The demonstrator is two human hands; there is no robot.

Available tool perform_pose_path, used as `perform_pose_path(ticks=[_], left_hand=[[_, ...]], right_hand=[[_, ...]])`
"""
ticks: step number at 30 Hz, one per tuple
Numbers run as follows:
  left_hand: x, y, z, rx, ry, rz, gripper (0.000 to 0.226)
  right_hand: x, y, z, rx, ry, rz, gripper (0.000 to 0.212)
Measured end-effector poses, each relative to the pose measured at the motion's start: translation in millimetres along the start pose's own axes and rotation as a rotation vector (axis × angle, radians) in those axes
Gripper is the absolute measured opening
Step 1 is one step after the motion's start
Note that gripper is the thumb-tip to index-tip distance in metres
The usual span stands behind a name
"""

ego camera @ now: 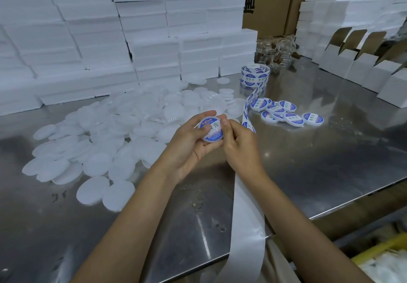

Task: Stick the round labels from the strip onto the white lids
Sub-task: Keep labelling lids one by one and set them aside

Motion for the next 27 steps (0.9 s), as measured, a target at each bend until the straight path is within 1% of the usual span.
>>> perform_pose_path(ticks=[4,6,8,10,11,15,19,21,23,24,27], left_hand=[[-0.6,-0.5,2.3,0.047,0.021,-0.036,0.042],[-1.5,-1.1,2.6,0.079,0.046,-0.043,0.049],[-2.1,-1.8,2.7,0.102,0.07,-0.046,0.051],[-2.2,-2.4,3.0,0.134,0.072,-0.064,0.047],[-2.1,-2.7,3.6,0.147,0.06,-0.075,0.043],[-1.4,-3.3,8.0,0.126,-0.02,-0.102,0.042],[-1.7,-2.9,6.9,0.187,-0.071,-0.152,0.037],[-2.3,-2.6,6.5,0.224,-0.109,-0.166,0.031],[-3.0,-3.6,9.4,0.259,-0.194,-0.162,0.02],[-3.5,-4.0,11.4,0.29,-0.251,-0.149,0.019],[-5.0,-3.3,15.0,0.399,-0.367,-0.108,0.029]], right_hand=[[-1.1,1.1,-0.5,0.001,0.021,-0.018,0.05],[-0.5,0.4,-1.1,0.013,0.033,-0.034,0.048],[-0.1,-0.3,-1.4,0.022,0.038,-0.045,0.036],[0.3,0.3,-1.7,0.033,0.035,-0.051,0.023],[0.2,1.3,-1.8,0.04,0.029,-0.047,0.022],[-1.4,7.9,-0.8,0.064,0.019,0.019,0.035],[-2.1,13.0,0.7,0.123,0.044,0.036,0.037],[-2.9,14.6,1.4,0.141,0.053,0.043,0.037],[-4.4,15.8,0.1,0.124,0.09,0.045,0.038],[-5.6,16.3,-1.2,0.104,0.12,0.043,0.038],[-10.4,17.8,-6.0,0.144,0.231,-0.009,0.041]])
Point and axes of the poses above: each hand's wrist, its own x-axis towards the middle knuckle, its own z-axis out of the back of the hand, y = z × x, the point moved 3 cm from there along x, towards the middle knuckle, and after that the axes turned 13 degrees about x, right-handed, at the moved point
